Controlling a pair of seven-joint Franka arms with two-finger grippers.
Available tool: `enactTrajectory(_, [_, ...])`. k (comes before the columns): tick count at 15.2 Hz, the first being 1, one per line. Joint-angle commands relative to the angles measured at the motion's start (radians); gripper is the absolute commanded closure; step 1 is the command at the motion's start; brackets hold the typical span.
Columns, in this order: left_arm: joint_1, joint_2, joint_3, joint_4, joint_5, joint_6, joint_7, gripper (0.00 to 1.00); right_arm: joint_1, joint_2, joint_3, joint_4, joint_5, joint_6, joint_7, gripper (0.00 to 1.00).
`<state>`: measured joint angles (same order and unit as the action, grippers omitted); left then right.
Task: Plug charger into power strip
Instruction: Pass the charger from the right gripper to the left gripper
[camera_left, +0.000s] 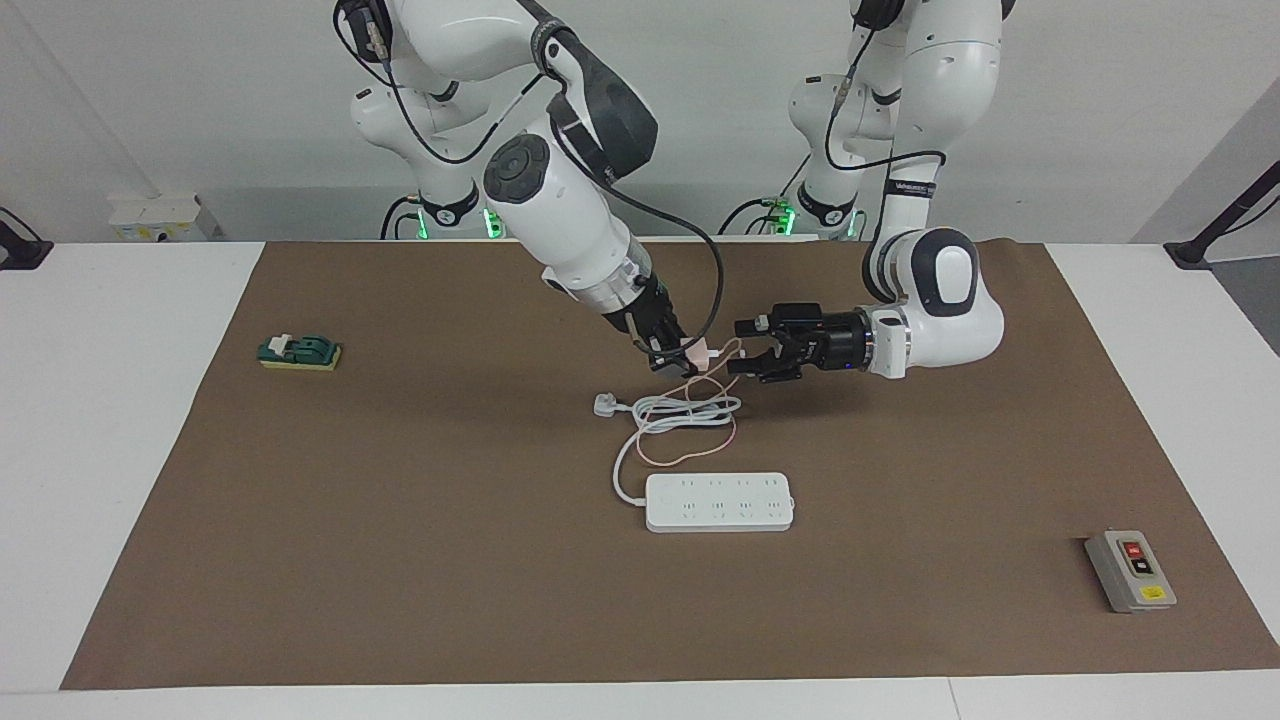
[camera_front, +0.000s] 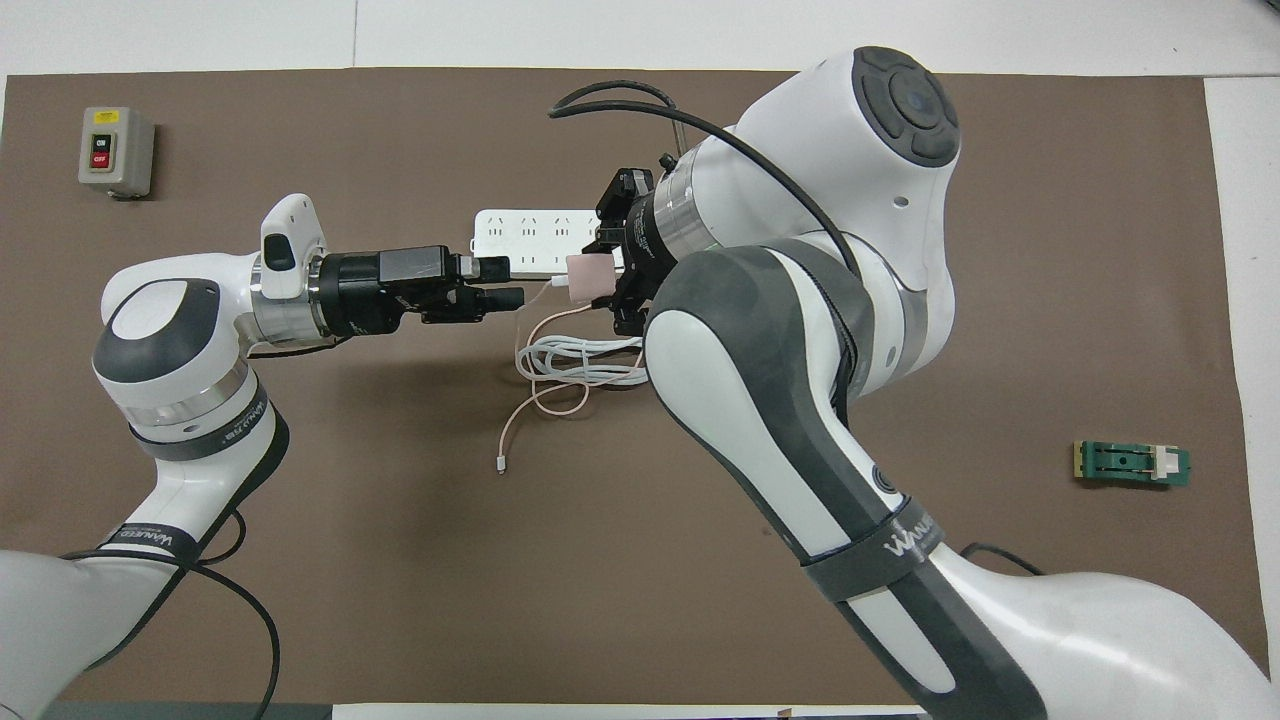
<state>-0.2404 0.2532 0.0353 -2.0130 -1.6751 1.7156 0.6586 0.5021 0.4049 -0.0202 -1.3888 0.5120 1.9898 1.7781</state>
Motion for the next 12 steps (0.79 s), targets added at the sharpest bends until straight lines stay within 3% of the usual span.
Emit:
enactTrajectory(1, [-0.051,0.006,0.012,0.004,-0.043,0.035,0.026,0.00,0.025,0.008,-0.003,0.002,0.016,0.036,0.034,1.00])
enactTrajectory(5, [-0.071,0.008,0.012,0.011,-0.044,0.045,0.036,0.01,0.032,0.008,-0.003,0.002,0.014,0.043,0.047,1.00])
enactTrajectory(9, [-0.057,0.008,0.014,0.014,-0.043,0.029,0.049,0.13,0.033,0.008,-0.003,0.002,0.013,0.043,0.046,1.00])
enactTrajectory(12, [-0.051,0.006,0.015,0.013,-0.041,0.015,0.049,0.27,0.032,0.009,-0.003,0.002,0.013,0.043,0.046,1.00])
